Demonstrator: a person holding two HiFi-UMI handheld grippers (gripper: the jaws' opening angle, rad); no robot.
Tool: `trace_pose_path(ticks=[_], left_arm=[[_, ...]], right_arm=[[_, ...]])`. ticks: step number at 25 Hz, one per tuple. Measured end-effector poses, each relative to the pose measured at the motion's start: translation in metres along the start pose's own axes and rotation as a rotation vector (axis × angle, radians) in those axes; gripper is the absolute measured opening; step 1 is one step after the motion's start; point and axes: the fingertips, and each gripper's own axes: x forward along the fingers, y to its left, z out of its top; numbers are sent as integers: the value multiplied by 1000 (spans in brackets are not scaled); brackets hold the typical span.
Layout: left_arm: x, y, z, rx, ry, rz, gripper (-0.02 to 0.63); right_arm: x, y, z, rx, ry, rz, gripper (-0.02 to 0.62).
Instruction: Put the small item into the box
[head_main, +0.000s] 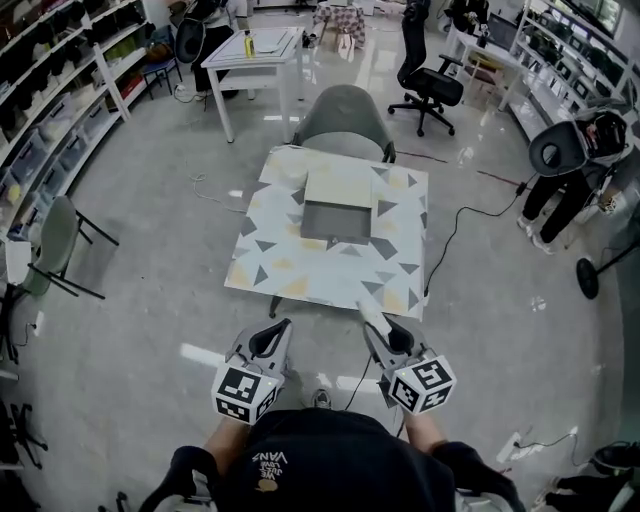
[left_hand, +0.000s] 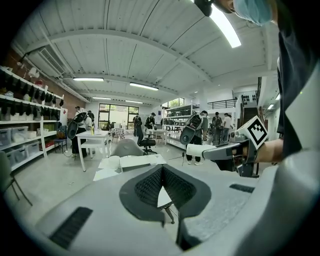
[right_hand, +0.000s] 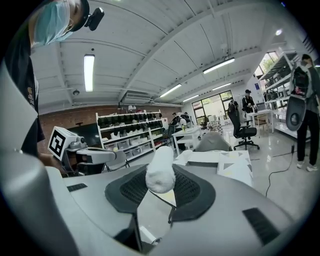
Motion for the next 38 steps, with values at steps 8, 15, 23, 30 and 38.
trace_pose_path(ticks=[8,15,23,30,38], left_arm=[[47,56,12,4,15,-58,6],[90,108,36,46,19,-170,6],[124,162,43,81,30,-279,6],[144,199,39,86,40,-301,6],[170,213,34,67,44,-293,6]], right_arm=[[60,-23,20,18,-1,-62,124],[116,-35,46,39,-24,-147,124],[169,-39,56,64,-43,-252,124],[205,-44,54,66,-18,-296,124],[238,-78,44,61,28,-296,124]])
